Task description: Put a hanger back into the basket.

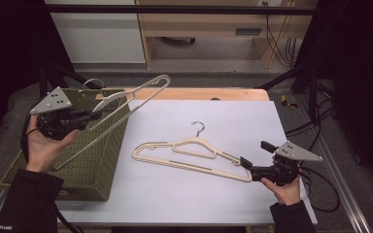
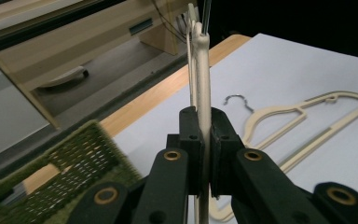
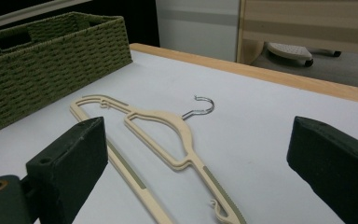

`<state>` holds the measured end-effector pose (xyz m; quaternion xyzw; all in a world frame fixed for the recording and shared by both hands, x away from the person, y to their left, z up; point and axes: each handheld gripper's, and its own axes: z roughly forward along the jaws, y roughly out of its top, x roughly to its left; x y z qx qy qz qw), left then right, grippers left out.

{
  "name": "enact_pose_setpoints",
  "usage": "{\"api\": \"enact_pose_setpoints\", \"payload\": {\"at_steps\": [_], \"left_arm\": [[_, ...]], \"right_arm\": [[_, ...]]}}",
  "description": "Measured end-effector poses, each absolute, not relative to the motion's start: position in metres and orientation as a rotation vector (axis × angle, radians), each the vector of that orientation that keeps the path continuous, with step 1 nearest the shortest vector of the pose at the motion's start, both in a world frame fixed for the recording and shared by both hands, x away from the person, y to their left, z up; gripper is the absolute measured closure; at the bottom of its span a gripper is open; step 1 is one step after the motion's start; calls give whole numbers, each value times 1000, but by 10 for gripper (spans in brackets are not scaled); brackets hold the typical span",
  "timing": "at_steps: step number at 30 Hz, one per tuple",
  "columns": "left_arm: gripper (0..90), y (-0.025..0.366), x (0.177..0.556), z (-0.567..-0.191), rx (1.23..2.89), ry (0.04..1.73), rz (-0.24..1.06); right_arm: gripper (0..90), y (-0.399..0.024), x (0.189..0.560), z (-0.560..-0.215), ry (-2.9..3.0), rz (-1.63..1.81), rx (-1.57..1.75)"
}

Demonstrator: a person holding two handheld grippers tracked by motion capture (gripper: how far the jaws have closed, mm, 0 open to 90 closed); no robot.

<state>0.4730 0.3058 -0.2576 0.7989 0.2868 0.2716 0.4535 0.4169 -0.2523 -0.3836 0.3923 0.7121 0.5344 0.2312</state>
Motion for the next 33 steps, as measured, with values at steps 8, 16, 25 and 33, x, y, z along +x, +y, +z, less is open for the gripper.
{"api": "enact_pose_setpoints", "payload": {"at_steps": [8, 16, 25, 33], "left_arm": [[855, 349, 484, -265, 1957, 746, 717], [855, 381, 491, -286, 1981, 801, 737], [855, 410, 491, -299, 1976, 850, 781], [855, 422, 489, -322, 2016, 897, 772]], "right_arm": [[55, -251, 418, -385, 1964, 1463, 1079], [54, -249, 419, -386, 1977, 1453, 1078], [53, -247, 420, -388, 1993, 1446, 1072], [54, -246, 420, -388, 2001, 1449, 1070]]}}
